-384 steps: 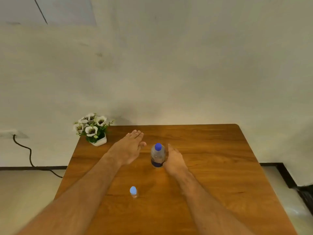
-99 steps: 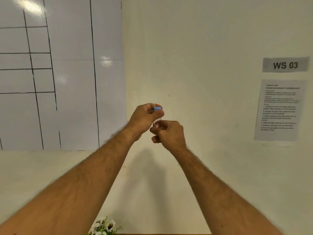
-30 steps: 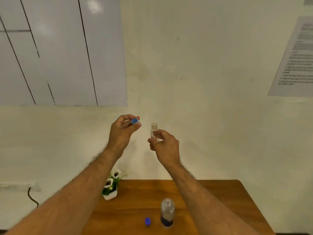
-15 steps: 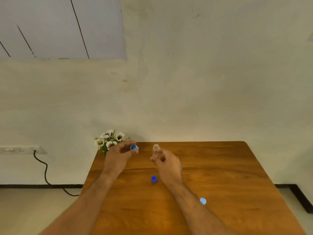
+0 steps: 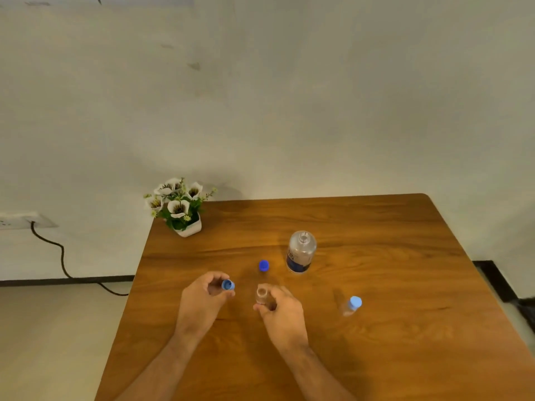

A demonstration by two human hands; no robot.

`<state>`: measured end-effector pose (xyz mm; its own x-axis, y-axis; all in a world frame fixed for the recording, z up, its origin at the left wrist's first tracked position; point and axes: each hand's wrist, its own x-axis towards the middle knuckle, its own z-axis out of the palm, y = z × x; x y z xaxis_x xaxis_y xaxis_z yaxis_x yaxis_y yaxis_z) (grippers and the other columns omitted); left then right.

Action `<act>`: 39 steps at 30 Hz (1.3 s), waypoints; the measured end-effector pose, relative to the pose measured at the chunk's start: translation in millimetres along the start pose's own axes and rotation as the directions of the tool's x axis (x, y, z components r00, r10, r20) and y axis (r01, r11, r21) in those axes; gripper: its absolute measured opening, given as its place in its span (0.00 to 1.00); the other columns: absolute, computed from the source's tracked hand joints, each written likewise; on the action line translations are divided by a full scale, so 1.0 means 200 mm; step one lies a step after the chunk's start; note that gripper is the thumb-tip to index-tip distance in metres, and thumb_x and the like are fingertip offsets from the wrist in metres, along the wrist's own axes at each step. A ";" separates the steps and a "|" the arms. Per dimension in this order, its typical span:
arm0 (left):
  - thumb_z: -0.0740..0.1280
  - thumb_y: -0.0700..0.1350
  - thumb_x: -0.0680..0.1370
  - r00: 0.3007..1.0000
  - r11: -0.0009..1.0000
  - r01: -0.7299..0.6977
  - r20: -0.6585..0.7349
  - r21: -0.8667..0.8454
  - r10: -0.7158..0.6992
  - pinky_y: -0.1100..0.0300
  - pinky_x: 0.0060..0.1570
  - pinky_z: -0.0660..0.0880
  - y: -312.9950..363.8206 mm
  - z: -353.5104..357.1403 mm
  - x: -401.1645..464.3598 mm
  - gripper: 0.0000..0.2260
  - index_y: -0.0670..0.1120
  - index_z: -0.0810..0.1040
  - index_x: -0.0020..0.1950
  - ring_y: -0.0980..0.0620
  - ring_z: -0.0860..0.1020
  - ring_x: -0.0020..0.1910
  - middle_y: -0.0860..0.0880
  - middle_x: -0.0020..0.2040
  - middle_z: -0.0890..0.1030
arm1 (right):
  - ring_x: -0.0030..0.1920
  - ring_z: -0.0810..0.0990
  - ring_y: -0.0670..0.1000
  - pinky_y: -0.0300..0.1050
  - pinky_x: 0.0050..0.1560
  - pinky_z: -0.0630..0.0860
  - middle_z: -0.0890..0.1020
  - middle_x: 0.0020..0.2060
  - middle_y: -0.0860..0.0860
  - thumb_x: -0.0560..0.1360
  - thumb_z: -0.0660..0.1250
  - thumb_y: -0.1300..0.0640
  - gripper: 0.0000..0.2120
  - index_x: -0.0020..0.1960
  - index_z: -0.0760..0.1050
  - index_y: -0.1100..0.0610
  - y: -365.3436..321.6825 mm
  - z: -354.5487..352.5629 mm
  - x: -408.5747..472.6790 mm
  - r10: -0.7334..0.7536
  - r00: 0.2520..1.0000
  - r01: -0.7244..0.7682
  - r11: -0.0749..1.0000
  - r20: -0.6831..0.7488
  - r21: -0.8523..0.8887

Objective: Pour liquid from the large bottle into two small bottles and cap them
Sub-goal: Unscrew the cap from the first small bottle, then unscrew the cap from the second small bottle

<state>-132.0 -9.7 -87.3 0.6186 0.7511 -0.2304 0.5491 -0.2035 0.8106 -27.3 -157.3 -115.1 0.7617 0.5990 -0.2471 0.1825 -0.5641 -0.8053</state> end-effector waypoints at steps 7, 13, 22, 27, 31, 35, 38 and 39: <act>0.78 0.47 0.70 0.992 0.984 0.059 0.100 0.167 -0.076 0.60 0.55 0.78 -0.23 0.11 -0.07 0.14 0.61 0.77 0.49 0.61 0.78 0.51 0.59 0.49 0.81 | 0.54 0.76 0.38 0.31 0.54 0.73 0.78 0.55 0.37 0.74 0.73 0.53 0.19 0.64 0.76 0.43 0.12 0.09 -0.05 0.050 0.999 -0.048 0.990 0.008 -0.134; 0.77 0.50 0.70 0.988 0.972 0.051 0.132 0.229 -0.083 0.62 0.54 0.76 -0.31 0.15 -0.11 0.15 0.63 0.75 0.48 0.60 0.76 0.52 0.62 0.49 0.79 | 0.63 0.73 0.40 0.36 0.64 0.70 0.78 0.62 0.40 0.75 0.72 0.52 0.23 0.68 0.73 0.43 0.18 0.12 -0.06 0.050 0.998 -0.044 0.976 0.026 -0.214; 0.70 0.29 0.68 0.976 0.970 0.071 0.183 0.233 -0.116 0.62 0.55 0.76 -0.26 0.08 -0.10 0.40 0.49 0.60 0.76 0.56 0.75 0.54 0.57 0.51 0.76 | 0.62 0.73 0.44 0.43 0.64 0.75 0.71 0.67 0.42 0.73 0.68 0.68 0.38 0.75 0.60 0.41 0.15 0.05 -0.08 0.148 0.981 -0.127 0.979 0.127 -0.162; 0.68 0.30 0.71 0.980 0.921 -0.149 0.177 0.359 0.089 0.67 0.47 0.75 -0.03 -0.01 -0.03 0.34 0.52 0.65 0.73 0.60 0.75 0.48 0.58 0.50 0.74 | 0.60 0.74 0.44 0.41 0.61 0.76 0.72 0.65 0.44 0.75 0.64 0.69 0.30 0.71 0.68 0.45 0.05 -0.16 -0.01 0.061 0.985 -0.024 0.975 0.162 -0.221; 0.67 0.32 0.71 0.939 0.844 -0.320 0.260 0.430 0.224 0.67 0.47 0.74 0.20 0.00 0.01 0.31 0.58 0.68 0.68 0.61 0.75 0.47 0.60 0.50 0.73 | 0.56 0.76 0.43 0.40 0.59 0.77 0.79 0.59 0.46 0.76 0.63 0.68 0.21 0.64 0.76 0.50 -0.09 -0.40 0.11 0.002 0.984 0.043 0.967 0.178 -0.250; 0.65 0.33 0.73 0.892 0.815 -0.441 0.286 0.375 0.351 0.68 0.45 0.74 0.37 0.13 0.00 0.29 0.59 0.67 0.67 0.61 0.76 0.47 0.61 0.50 0.73 | 0.55 0.78 0.42 0.35 0.56 0.74 0.81 0.57 0.45 0.78 0.62 0.67 0.17 0.60 0.80 0.50 -0.12 -0.66 0.18 -0.074 0.995 0.086 0.977 0.073 -0.195; 0.65 0.37 0.76 0.853 0.775 -0.513 0.319 0.370 0.412 0.69 0.45 0.74 0.42 0.25 -0.03 0.26 0.60 0.66 0.69 0.62 0.76 0.46 0.62 0.53 0.74 | 0.52 0.77 0.38 0.31 0.55 0.73 0.81 0.54 0.44 0.76 0.60 0.72 0.22 0.59 0.80 0.51 -0.01 -0.85 0.19 -0.062 0.992 0.056 0.996 -0.110 -0.062; 0.66 0.37 0.76 0.842 0.758 -0.529 0.343 0.381 0.416 0.70 0.48 0.73 0.43 0.30 -0.04 0.27 0.59 0.65 0.70 0.63 0.75 0.48 0.61 0.56 0.74 | 0.52 0.78 0.38 0.29 0.54 0.73 0.82 0.53 0.44 0.74 0.60 0.74 0.23 0.59 0.80 0.51 0.06 -0.91 0.18 -0.038 0.986 0.031 0.999 -0.162 -0.044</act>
<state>-55.5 -71.0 -49.0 0.9421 0.3329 -0.0413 0.3029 -0.7910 0.5316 115.0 -245.0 -35.7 0.8449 0.5198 -0.1260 0.2333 -0.5701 -0.7878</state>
